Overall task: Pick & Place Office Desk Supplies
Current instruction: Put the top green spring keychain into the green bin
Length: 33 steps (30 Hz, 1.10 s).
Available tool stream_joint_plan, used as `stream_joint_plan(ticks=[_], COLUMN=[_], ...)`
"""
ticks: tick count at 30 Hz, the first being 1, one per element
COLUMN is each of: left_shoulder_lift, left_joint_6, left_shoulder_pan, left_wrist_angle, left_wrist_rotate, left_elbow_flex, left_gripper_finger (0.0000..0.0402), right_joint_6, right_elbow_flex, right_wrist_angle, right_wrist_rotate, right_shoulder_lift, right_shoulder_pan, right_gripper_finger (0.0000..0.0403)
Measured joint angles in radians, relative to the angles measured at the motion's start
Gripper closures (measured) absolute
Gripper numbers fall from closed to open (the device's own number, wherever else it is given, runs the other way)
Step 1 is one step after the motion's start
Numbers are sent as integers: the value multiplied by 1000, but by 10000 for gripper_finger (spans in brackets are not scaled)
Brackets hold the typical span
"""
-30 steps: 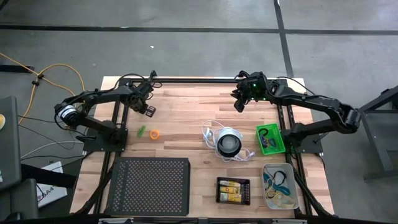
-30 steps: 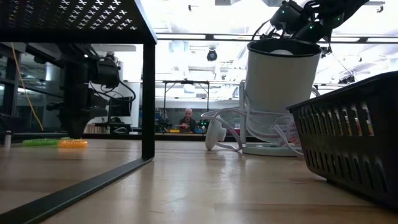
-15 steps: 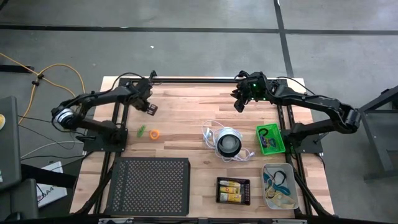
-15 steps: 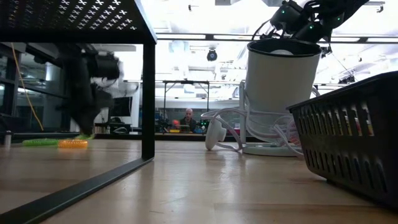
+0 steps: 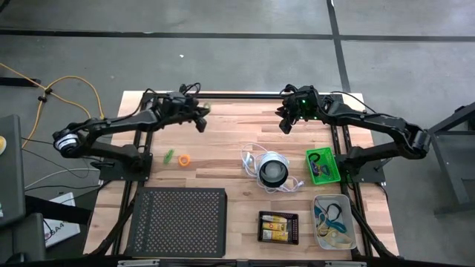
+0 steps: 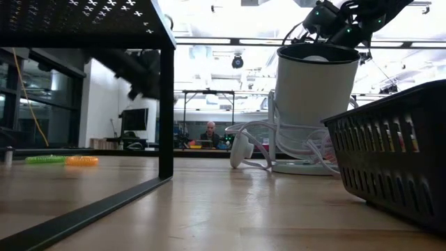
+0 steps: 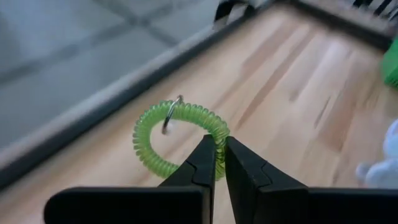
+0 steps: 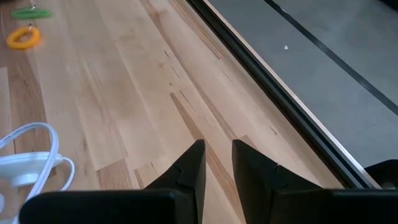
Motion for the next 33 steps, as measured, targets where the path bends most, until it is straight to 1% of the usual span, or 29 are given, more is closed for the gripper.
stream_joint_plan(ticks=[3,6,10,14,17,20,24,28,33], left_shoulder_lift=[9,51,156,286,383,473,564,594,593], left_joint_6=[43,72,79,79,80,86,126,150,175], left_shoulder_pan=[-66,-122,-173,-202,-221,-236,-269,-305,-322], left_wrist_angle=[113,215,380,479,518,523,523,523,579], left_wrist_rotate=[-46,-71,-70,-67,-45,7,49,57,113], left_elbow_flex=[1,1,5,51,115,200,304,369,379], left_gripper_finger=[386,386,387,387,387,387,387,387,387], right_joint_6=[0,0,0,0,0,0,0,0,0], right_elbow_flex=[0,0,0,0,0,0,0,0,0], right_wrist_angle=[0,0,0,0,0,0,0,0,0], right_wrist_rotate=[0,0,0,0,0,0,0,0,0], right_shoulder_lift=[0,0,0,0,0,0,0,0,0], right_shoulder_pan=[0,0,0,0,0,0,0,0,0], right_gripper_finger=[336,335,336,335,336,336,335,336,335])
